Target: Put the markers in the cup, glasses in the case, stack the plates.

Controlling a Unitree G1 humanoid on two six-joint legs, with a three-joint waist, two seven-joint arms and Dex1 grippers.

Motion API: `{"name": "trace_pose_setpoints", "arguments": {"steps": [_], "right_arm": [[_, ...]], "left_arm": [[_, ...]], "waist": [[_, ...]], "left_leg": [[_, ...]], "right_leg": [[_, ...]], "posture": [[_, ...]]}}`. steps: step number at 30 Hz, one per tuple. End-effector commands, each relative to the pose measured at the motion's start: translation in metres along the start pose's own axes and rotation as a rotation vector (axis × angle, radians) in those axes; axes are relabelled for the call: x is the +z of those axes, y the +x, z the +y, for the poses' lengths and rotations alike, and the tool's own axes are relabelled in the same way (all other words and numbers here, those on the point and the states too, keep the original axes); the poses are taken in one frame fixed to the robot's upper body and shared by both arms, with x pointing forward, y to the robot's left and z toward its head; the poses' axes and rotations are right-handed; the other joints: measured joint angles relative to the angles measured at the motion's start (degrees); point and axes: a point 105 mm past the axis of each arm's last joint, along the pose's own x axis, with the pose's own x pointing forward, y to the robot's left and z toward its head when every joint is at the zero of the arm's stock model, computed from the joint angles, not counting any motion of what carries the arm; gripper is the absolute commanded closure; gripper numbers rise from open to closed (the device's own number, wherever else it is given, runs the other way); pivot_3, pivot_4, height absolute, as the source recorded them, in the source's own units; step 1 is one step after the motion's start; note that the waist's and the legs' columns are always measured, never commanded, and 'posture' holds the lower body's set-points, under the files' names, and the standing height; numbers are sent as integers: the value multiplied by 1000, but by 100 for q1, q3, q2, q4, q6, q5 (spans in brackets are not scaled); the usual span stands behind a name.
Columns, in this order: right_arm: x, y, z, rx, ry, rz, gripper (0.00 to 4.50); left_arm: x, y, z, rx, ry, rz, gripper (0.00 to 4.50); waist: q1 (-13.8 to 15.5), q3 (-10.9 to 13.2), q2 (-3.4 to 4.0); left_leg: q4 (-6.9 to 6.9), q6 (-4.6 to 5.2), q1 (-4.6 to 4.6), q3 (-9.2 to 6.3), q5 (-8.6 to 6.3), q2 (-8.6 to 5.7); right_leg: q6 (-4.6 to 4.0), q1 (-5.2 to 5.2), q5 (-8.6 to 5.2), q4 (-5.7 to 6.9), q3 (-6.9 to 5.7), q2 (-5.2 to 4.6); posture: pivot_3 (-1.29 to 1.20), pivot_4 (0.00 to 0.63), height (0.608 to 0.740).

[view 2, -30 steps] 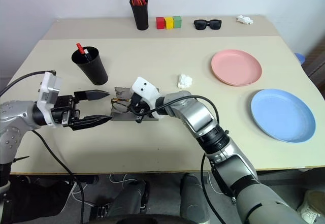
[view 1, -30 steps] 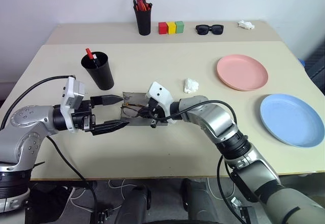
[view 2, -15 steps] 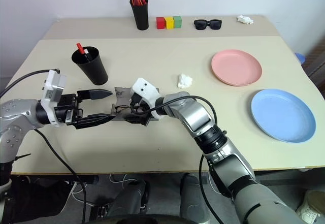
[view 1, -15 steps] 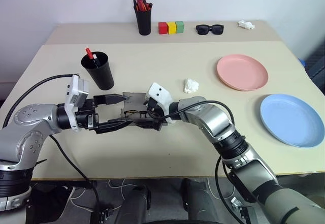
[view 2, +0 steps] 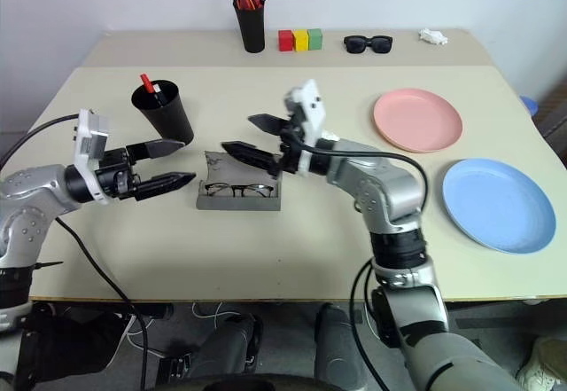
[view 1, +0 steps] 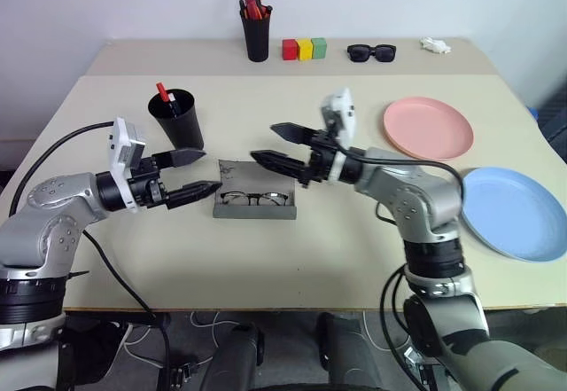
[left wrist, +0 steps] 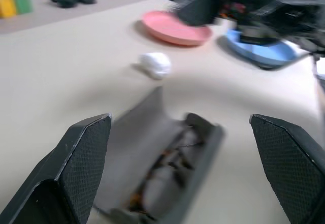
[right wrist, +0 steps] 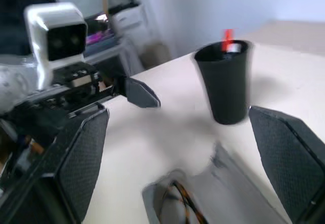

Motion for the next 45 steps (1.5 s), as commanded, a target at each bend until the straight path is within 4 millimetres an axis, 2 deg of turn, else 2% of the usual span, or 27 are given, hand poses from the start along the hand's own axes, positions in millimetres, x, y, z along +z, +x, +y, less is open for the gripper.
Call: {"name": "trace_pose_setpoints", "arguments": {"steps": [1,4,8,9,16,20,24,29,32,36,39,45], "right_arm": [[18,-21,22,79,-73,-72,0],[13,-39,32,92,-136,-63,0],[6,-45,36,74,-188,-36,0],[6,-45,36,72,-189,-36,0],[-5,-46,46,97,-205,-20,0],[-8,-46,46,87,-235,-7,0],[-10,-47,44,78,-239,-2,0],[-11,-45,45,74,-246,-2,0],[-11,-44,44,68,-254,-3,0],[-11,-43,43,61,-259,0,0],[-11,-43,42,55,-260,-3,0],[-12,-42,41,46,-264,2,0]], "left_arm": [[-1,7,19,84,118,24,742],[-6,24,34,145,161,37,2237],[-6,51,47,186,105,26,4313],[-5,56,49,193,78,24,4417],[-9,91,64,226,67,74,4417],[-13,106,65,212,37,126,4417],[-26,104,68,197,2,235,4417],[-30,105,56,98,-95,320,4417],[-41,98,49,53,-98,401,4417],[-43,90,41,-2,-134,436,4417],[-46,82,38,-32,-119,461,4417],[-46,70,16,-153,-54,476,4417]], "waist": [[-6,1,2],[3,-1,0],[10,-2,-4],[10,-1,-5],[8,-1,-5],[13,-1,-6],[-11,-1,-6],[-2,-1,-6],[-1,-1,-6],[-19,-1,-6],[-23,-1,-6],[-5,-1,-6]], "left_leg": [[-3,0,0,0,0,1],[-4,0,2,7,0,2],[7,0,1,8,0,1],[10,1,1,8,0,1],[13,1,1,7,0,0],[18,1,-2,7,0,-2],[17,1,0,7,0,-1],[19,2,-1,7,0,-1],[20,2,-1,7,0,-2],[18,2,2,7,0,0],[18,2,1,7,0,0],[19,2,0,6,0,1]], "right_leg": [[0,-2,0,0,0,1],[0,-1,0,0,1,-1],[2,7,1,-4,1,-2],[2,8,1,-3,1,-2],[3,9,1,-1,0,-1],[4,11,2,-2,0,-2],[4,11,1,0,0,-1],[5,11,1,1,0,-1],[5,12,1,2,0,-1],[4,11,1,3,1,-1],[4,11,1,3,1,-1],[4,11,0,3,1,-1]], "posture": [[0,150,740],[0,150,740],[0,150,740],[0,150,740],[0,150,740],[0,150,740],[0,150,740],[0,150,740],[0,150,740],[0,150,740],[0,150,740],[0,150,740]]}}
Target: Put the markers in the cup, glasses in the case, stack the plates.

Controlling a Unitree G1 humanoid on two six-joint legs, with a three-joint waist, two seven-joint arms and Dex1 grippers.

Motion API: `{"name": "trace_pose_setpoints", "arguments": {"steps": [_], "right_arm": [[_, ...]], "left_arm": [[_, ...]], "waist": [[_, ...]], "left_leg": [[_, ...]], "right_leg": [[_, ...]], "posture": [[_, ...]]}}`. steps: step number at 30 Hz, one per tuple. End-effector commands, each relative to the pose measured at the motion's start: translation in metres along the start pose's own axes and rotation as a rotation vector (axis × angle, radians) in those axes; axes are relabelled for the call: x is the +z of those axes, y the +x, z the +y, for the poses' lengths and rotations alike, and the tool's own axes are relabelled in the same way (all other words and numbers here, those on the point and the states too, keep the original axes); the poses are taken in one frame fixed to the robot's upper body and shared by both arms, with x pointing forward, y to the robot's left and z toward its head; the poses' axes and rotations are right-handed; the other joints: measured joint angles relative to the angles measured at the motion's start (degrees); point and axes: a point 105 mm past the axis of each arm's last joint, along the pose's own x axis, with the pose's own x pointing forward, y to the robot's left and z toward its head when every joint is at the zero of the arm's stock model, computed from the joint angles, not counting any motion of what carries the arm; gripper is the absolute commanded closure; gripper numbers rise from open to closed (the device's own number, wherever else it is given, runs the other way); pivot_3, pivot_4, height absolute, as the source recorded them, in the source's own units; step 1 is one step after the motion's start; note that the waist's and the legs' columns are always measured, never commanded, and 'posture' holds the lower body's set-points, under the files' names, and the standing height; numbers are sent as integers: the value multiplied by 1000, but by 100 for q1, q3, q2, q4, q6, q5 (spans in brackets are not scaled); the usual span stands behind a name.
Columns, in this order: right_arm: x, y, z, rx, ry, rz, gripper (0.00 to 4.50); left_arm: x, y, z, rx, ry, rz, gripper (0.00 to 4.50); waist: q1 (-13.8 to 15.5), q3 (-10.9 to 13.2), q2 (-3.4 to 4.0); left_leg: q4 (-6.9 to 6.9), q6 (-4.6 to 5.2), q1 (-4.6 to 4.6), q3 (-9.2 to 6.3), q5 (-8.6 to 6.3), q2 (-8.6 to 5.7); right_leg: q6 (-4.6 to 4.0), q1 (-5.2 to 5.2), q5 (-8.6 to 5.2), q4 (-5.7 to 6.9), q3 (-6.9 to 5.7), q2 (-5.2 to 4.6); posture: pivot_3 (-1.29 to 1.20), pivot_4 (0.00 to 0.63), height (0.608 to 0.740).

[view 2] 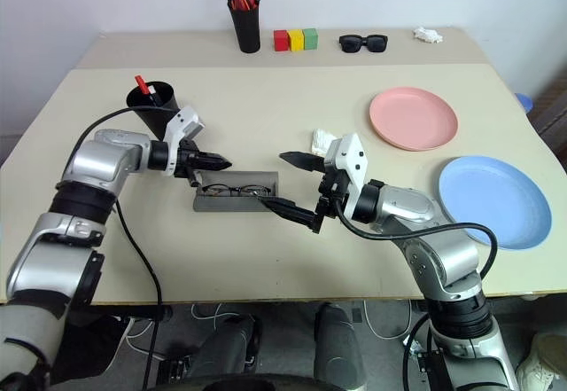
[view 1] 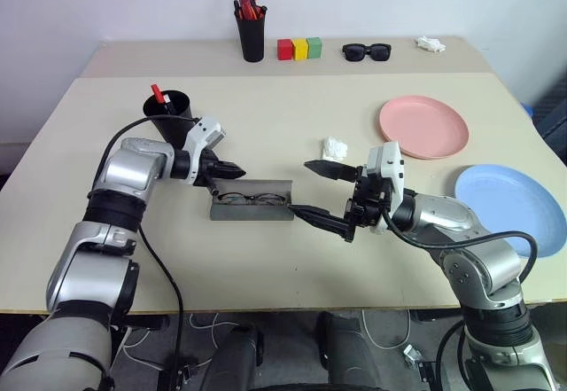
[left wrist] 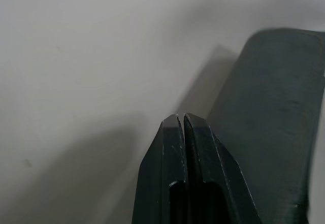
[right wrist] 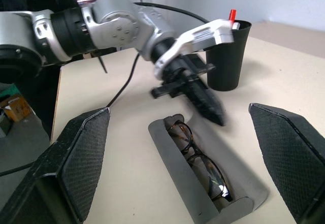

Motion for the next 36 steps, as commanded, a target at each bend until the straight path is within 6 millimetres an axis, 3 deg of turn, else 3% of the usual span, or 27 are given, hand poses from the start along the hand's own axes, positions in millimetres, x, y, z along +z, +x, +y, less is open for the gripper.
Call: {"name": "trace_pose_setpoints", "arguments": {"steps": [1,6,11,14,18,21,24,27,33,36], "right_arm": [[9,2,2,10,-43,-25,0],[8,2,-1,-1,-55,-20,0],[10,-1,-24,-129,-81,-23,0],[-2,-16,-59,-301,-11,41,0],[-19,-71,-104,-620,17,195,0],[-23,-119,-133,-917,-139,387,0],[-25,-154,-144,-1141,-234,535,0],[-31,-166,-139,-1262,-145,543,0],[-63,-190,-129,-1366,-10,697,0],[-65,-205,-130,-1455,55,682,0]], "left_arm": [[7,-5,-14,-57,80,-10,4417],[6,-6,-22,-50,136,-62,4417],[49,-17,-6,61,131,-350,4417],[61,-24,-13,-9,93,-418,3614],[78,-38,-35,-147,107,-557,1602],[74,-42,-46,-214,143,-551,88],[71,-42,-50,-225,163,-528,29],[72,-39,-55,-254,154,-526,29],[70,-36,-54,-252,205,-503,29],[71,-36,-53,-247,210,-511,29]], "waist": [[22,0,0],[19,0,0],[28,0,-1],[21,0,-1],[44,0,0],[31,0,1],[9,0,1],[10,-1,1],[27,-1,2],[23,-1,2]], "left_leg": [[1,0,-1,0,0,0],[1,0,-1,-1,0,0],[5,0,-2,-4,0,0],[6,0,-1,-3,0,-1],[6,0,-3,-2,0,-2],[4,0,-7,0,0,-6],[4,1,-3,7,0,-3],[4,1,0,8,0,0],[6,2,-1,14,0,-3],[6,2,0,14,0,-3]], "right_leg": [[0,0,0,0,0,0],[0,1,0,0,0,-1],[-1,1,0,0,0,0],[-1,1,0,1,0,0],[-2,1,1,2,0,-2],[-2,-3,1,-2,1,-4],[-2,-4,1,0,5,-3],[-2,-3,1,4,8,-2],[-2,-1,1,1,15,-3],[-2,1,1,0,16,-2]], "posture": [[0,150,740],[0,150,740],[0,150,740],[0,150,740],[0,150,740],[0,150,740],[0,150,740],[0,150,740],[0,150,740],[0,150,740]]}}
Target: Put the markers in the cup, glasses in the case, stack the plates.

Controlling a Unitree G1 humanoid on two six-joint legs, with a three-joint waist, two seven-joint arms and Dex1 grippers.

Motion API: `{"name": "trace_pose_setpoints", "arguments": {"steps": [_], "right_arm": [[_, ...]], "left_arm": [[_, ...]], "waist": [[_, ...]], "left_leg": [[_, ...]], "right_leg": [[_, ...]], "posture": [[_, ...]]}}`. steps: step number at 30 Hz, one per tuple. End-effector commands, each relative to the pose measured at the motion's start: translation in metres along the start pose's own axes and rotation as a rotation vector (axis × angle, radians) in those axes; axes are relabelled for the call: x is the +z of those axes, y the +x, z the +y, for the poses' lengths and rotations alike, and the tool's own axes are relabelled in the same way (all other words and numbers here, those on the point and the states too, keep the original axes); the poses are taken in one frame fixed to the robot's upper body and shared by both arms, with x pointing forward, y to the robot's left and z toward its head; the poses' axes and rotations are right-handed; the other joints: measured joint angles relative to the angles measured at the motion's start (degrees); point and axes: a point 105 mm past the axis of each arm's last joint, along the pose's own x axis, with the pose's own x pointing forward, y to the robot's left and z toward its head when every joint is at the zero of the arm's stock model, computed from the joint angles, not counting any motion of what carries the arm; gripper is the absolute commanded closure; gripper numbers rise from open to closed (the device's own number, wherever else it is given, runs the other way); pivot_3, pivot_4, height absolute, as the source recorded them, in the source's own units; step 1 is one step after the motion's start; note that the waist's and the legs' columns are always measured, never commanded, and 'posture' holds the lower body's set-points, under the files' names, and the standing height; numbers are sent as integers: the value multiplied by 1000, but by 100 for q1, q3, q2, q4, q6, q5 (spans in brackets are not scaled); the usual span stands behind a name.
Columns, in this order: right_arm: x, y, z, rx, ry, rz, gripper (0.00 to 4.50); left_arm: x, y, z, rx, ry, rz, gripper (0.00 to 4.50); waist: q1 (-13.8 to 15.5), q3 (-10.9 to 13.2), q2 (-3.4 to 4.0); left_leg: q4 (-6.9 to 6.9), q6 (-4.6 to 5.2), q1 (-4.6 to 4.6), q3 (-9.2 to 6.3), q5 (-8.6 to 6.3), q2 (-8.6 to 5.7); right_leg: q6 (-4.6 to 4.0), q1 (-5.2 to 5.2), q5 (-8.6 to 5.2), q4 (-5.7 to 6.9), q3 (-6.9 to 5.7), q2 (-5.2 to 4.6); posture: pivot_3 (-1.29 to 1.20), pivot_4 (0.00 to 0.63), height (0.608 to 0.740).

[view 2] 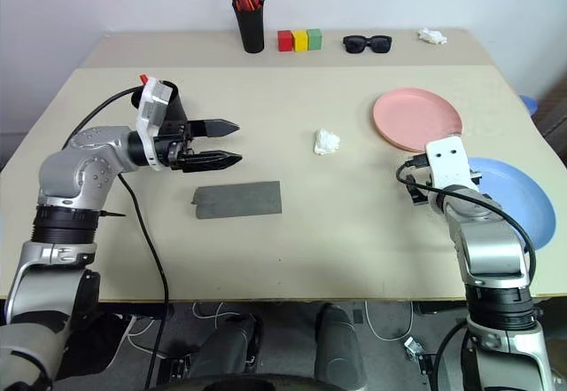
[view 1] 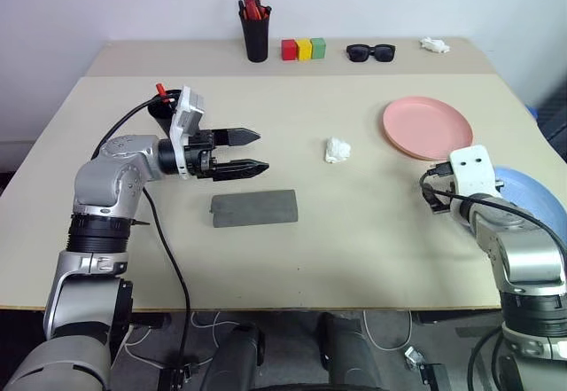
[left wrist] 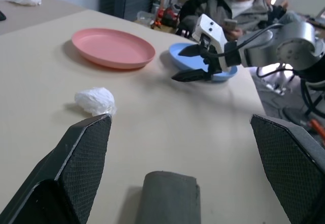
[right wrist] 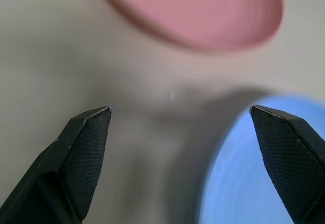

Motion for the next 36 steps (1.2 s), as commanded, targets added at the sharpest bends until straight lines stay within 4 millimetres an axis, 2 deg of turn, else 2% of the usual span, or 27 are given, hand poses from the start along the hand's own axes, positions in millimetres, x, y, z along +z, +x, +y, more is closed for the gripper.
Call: {"name": "trace_pose_setpoints", "arguments": {"steps": [1,3,6,10,12,17,22,23,26,28,35,36], "right_arm": [[-1,-3,-25,-107,90,8,264],[-5,-2,-29,-123,121,26,851],[-9,0,-28,-126,171,45,2344],[-4,3,-27,-120,189,38,4382],[5,4,-30,-144,190,6,4459],[50,-1,-49,-260,112,-188,4459],[98,0,-13,-76,-2,-419,4459],[103,2,-7,-45,-16,-442,4459],[121,10,28,110,-79,-518,4459],[133,16,41,161,-100,-572,4459],[146,50,55,241,-111,-597,4459],[147,52,57,254,-119,-600,4165]], "left_arm": [[8,-3,0,3,45,-12,8],[8,-3,-1,3,42,-16,0],[6,-4,-1,12,50,-14,0],[7,-6,-1,20,50,-16,0],[7,-6,-1,26,46,-22,0],[8,-9,2,46,23,-22,0],[11,-9,6,76,33,-47,0],[11,-9,6,78,34,-47,0],[12,-8,7,88,36,-56,0],[12,-8,8,97,39,-62,0],[13,-15,8,151,49,-70,0],[13,-16,7,155,51,-70,0]], "waist": [[-1,0,0],[1,0,0],[-5,0,0],[-38,-1,0],[-27,-2,-1],[-27,0,2],[-60,0,2],[-67,0,2],[-64,0,2],[-66,0,2],[-53,1,3],[-55,1,2]], "left_leg": [[0,0,0,1,0,0],[-1,0,1,0,0,0],[-1,0,2,0,0,0],[-3,0,5,1,0,1],[-1,0,5,1,0,1],[-1,0,5,1,0,0],[-4,0,7,2,0,2],[-4,0,7,3,0,2],[-3,0,7,3,0,2],[-4,0,7,3,0,2],[-6,-1,2,2,0,0],[-7,-1,2,2,1,0]], "right_leg": [[0,0,0,0,1,0],[0,1,0,-1,0,0],[0,1,0,0,0,1],[0,1,0,1,1,1],[0,3,0,0,1,2],[0,3,0,0,1,1],[1,1,0,1,2,3],[1,1,0,0,2,3],[1,1,0,1,2,3],[1,1,0,-1,2,3],[1,-4,1,-4,4,2],[0,-4,1,-5,4,2]], "posture": [[0,150,740],[0,150,740],[0,150,740],[0,150,740],[0,150,740],[0,150,740],[0,150,740],[0,150,740],[0,150,740],[0,150,740],[0,150,740],[0,150,740]]}}
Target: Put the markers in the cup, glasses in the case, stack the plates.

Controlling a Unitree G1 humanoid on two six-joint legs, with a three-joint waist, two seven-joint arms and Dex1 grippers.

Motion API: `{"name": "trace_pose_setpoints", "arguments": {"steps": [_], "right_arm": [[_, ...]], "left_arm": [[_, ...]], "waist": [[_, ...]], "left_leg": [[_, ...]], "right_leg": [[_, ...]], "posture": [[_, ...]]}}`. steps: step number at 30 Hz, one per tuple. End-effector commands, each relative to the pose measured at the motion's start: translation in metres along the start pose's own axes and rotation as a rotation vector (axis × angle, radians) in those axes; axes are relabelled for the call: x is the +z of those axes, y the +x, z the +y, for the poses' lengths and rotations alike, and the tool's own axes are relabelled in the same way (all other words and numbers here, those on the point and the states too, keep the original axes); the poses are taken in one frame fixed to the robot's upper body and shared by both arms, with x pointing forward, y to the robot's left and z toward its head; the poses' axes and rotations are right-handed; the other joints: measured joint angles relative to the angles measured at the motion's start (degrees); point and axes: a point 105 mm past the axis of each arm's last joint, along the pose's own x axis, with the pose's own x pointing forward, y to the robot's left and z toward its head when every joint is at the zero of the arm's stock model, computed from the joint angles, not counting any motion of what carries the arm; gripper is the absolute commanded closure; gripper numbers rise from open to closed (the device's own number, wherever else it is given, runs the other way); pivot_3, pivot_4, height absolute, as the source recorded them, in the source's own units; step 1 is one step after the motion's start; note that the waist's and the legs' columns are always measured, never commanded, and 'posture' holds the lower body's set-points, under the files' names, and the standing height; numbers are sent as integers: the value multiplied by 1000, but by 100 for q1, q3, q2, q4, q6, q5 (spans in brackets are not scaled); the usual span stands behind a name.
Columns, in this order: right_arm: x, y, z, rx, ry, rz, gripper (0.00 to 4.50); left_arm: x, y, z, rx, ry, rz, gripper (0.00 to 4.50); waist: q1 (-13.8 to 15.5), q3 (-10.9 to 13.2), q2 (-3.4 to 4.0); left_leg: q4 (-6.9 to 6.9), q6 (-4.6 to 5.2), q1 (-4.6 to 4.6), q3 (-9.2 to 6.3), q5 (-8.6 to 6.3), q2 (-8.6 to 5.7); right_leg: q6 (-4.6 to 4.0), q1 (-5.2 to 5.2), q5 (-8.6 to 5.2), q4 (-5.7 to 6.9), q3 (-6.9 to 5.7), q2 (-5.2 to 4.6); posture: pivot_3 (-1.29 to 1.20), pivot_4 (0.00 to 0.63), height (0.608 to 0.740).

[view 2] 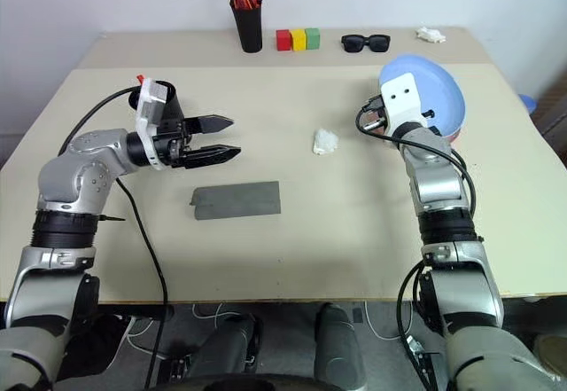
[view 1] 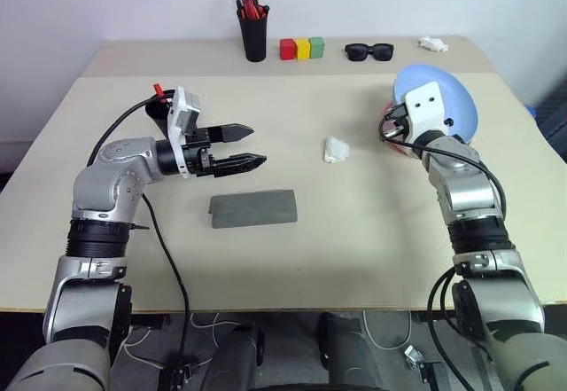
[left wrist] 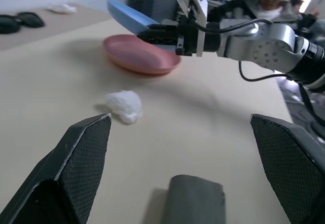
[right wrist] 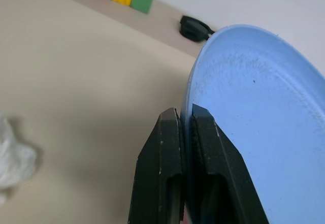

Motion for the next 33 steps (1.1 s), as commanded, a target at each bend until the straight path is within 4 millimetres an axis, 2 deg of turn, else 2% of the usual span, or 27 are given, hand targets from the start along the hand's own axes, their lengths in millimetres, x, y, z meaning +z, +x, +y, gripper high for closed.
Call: {"name": "trace_pose_setpoints", "arguments": {"steps": [1,2,6,7,10,12,17,19,23,28,32,33], "right_arm": [[12,9,-1,26,-31,-60,3802],[11,10,0,30,-29,-62,3513],[10,13,4,42,-37,-64,1596],[14,13,4,43,14,-79,1121],[37,9,14,114,220,-172,1121],[55,2,32,222,348,-230,1121],[67,-13,73,385,398,-220,1121],[64,-14,86,404,390,-199,1121],[41,-11,105,419,271,-97,1121],[13,6,96,294,187,26,1121],[-6,10,101,305,178,101,1121],[-9,9,104,325,189,112,1347]], "left_arm": [[13,-5,-3,16,44,-36,0],[13,-6,-4,18,44,-38,0],[12,-7,-5,30,44,-39,0],[12,-8,-5,32,45,-37,0],[12,-8,-4,36,46,-40,0],[14,-7,-4,34,47,-49,0],[15,-4,-3,24,49,-53,0],[16,-3,-3,21,51,-52,0],[17,-3,-1,24,55,-53,0],[17,-6,1,38,62,-43,0],[18,-7,1,46,67,-40,0],[18,-8,1,47,67,-40,0]], "waist": [[-4,0,0],[-9,0,0],[-36,0,0],[-46,0,0],[-116,0,0],[-158,0,1],[-132,0,2],[-127,0,2],[-124,0,2],[-130,0,1],[-136,0,2],[-138,0,2]], "left_leg": [[-1,0,0,0,0,0],[-2,0,0,0,0,0],[-3,-1,0,0,1,1],[-3,-2,1,0,1,0],[-3,-2,1,-1,1,0],[-4,-2,1,-1,1,1],[-8,-2,1,-1,1,3],[-6,-2,1,1,1,2],[-3,-2,0,1,1,1],[-3,-2,1,3,1,1],[-6,-3,1,4,1,1],[-7,-3,1,4,1,1]], "right_leg": [[0,0,0,-1,0,0],[0,-1,0,-1,0,0],[0,-3,0,2,2,1],[0,-3,0,2,2,1],[0,-4,0,3,3,1],[0,-7,0,6,5,2],[0,-15,0,10,11,6],[0,-14,0,11,12,6],[0,-14,0,14,13,6],[-1,-16,0,15,15,6],[-1,-19,0,14,17,6],[-1,-19,0,13,17,6]], "posture": [[0,150,740],[0,150,740],[0,150,740],[0,150,740],[0,150,740],[0,150,740],[0,150,740],[0,150,740],[0,150,740],[0,150,740],[0,150,740],[0,150,740]]}}
